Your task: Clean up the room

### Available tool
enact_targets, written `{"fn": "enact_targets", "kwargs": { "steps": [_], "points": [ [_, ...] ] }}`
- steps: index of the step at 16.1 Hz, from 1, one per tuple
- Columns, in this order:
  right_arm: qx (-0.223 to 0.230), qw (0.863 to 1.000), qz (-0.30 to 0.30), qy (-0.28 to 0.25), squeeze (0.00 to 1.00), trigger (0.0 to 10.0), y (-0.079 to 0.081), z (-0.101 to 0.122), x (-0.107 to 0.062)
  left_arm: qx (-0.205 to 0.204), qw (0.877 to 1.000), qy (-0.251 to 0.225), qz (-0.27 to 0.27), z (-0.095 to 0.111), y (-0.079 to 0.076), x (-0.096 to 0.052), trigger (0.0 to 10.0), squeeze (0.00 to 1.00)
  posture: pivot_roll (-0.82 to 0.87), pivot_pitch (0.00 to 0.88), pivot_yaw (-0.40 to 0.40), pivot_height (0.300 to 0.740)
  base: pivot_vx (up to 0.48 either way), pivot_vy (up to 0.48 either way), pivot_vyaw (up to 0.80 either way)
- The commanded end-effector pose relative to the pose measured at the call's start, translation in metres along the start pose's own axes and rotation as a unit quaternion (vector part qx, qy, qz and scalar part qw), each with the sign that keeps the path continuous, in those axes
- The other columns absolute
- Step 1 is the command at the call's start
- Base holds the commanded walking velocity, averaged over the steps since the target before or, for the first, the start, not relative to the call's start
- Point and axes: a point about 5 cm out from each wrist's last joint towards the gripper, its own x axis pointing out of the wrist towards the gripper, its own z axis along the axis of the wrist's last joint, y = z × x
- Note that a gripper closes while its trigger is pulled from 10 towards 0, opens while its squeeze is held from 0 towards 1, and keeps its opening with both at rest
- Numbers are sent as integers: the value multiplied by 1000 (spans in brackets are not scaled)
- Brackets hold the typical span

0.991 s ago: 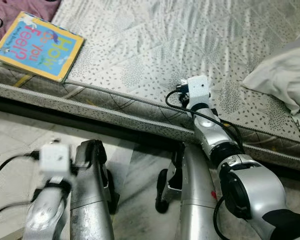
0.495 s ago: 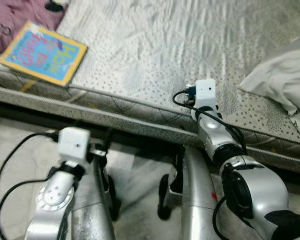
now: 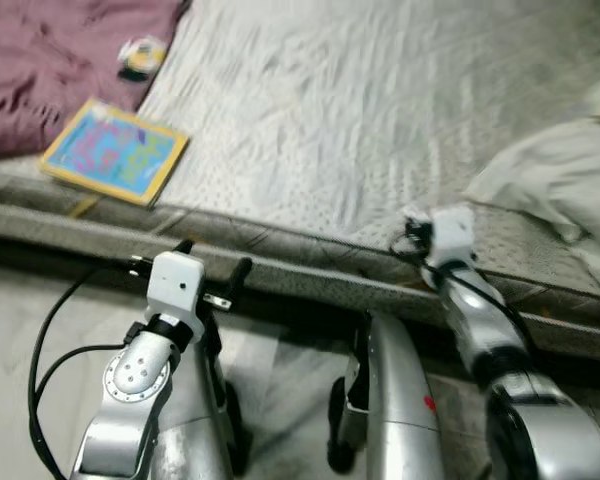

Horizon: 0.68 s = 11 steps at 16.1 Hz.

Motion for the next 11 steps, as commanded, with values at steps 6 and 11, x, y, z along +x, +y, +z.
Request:
{"fn": "enact_targets", "kwargs": {
  "steps": [6, 11],
  "points": [
    [23, 997, 42, -55, 0, 0, 17, 13, -60, -9, 1000, -4, 17, -9, 3, 11, 10000, 0, -22, 32, 22, 514, 0, 0, 0],
    [93, 993, -33, -67, 0, 0, 31, 16, -84, -50, 992, 43, 104, -37, 16, -12, 10000, 0, -40, 6, 23, 514, 0, 0, 0]
  ]
}}
